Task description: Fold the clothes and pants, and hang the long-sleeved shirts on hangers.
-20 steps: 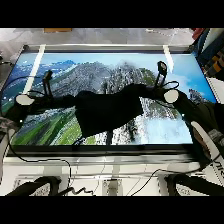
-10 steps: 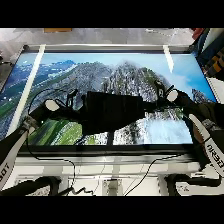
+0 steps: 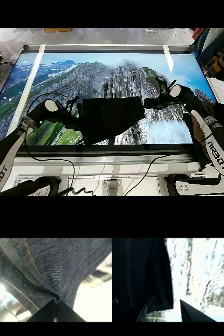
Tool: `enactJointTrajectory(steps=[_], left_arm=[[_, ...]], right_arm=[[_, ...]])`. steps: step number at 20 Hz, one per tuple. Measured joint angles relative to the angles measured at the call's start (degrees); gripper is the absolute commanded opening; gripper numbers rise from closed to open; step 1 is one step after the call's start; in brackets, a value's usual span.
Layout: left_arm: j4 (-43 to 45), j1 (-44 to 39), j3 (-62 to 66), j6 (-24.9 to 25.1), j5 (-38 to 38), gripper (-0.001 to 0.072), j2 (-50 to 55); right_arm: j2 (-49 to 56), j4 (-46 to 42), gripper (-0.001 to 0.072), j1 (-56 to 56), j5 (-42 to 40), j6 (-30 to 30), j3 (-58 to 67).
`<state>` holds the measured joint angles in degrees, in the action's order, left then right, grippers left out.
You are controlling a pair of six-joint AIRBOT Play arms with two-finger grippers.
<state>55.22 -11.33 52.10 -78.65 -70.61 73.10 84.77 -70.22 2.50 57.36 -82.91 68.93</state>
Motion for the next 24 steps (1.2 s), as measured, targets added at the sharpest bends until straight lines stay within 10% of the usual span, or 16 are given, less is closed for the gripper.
enactJointTrajectory(steps=[1, 3, 4, 24], left_arm=[[0.0, 0.0, 0.0, 0.0, -2.2, 0.0103, -0.8], [0.0, 0.0, 0.0, 0.0, -7.3, 0.062, -2.0], [-0.1, 0.0, 0.0, -0.1, -9.0, 0.0693, -2.3], [-0.8, 0.0, 0.0, -0.2, -13.9, 0.0695, -3.0]], right_arm=[[0.0, 0.0, 0.0522, -0.8, 0.4, 0.0, 0.6], [0.1, -0.1, 0.0558, -2.2, 1.8, 0.2, 1.4], [0.2, -0.1, 0.056, -2.7, 2.4, 0.6, 1.7], [20.1, 15.1, 0.0585, -3.6, 15.9, 16.2, 23.1]])
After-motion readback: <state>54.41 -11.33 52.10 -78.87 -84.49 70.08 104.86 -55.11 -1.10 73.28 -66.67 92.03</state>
